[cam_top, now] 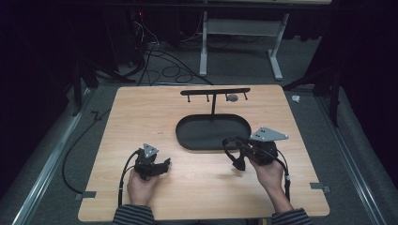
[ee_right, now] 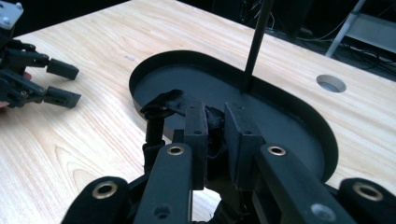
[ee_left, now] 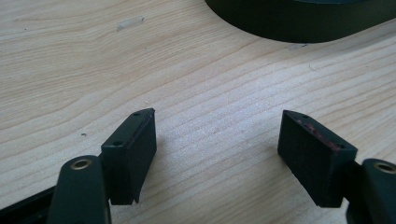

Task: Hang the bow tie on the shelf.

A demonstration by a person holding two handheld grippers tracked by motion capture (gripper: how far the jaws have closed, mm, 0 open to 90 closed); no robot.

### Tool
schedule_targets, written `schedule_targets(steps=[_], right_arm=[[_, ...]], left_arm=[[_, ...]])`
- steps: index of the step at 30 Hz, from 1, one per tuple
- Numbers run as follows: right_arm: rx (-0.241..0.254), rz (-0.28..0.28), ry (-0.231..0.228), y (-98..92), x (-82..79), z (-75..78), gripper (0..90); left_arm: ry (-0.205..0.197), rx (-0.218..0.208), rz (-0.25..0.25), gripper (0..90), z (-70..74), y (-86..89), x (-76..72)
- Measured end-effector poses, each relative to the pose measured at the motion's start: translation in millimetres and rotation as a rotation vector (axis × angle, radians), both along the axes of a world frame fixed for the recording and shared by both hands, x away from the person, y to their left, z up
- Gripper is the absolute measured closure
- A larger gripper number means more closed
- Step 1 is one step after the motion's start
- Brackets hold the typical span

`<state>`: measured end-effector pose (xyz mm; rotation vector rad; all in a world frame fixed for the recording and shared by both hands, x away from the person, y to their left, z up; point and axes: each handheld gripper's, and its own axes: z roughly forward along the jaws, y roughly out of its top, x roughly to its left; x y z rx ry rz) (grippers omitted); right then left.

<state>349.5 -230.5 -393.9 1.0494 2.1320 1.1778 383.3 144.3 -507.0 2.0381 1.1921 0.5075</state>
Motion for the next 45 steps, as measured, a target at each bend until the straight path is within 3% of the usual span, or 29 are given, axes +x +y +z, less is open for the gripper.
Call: schedule_targets(steps=[13, 23, 33, 45], right_arm=[[0.014, -0.014, -0.008, -5.7, 4.1, 6.6, 81.7], [0.022, 0.007, -0.002, -9.0, 9.0, 12.5, 81.6], [0.036, -0.030, -0.020, -20.3, 9.2, 24.4, 81.5], [0.041, -0.079, -0.013, -28.6, 23.6, 27.4, 81.6]], left_arm=[[0.000, 0.000, -0.003, 28.5, 0.0, 0.0, 0.0], [-0.002, 0.000, -0.002, 28.5, -0.1, -0.2, 0.0], [-0.001, 0.001, -0.003, 28.5, 0.0, -0.2, 0.0], [0.001, -0.001, -0.002, 28.5, 0.0, -0.1, -0.1]])
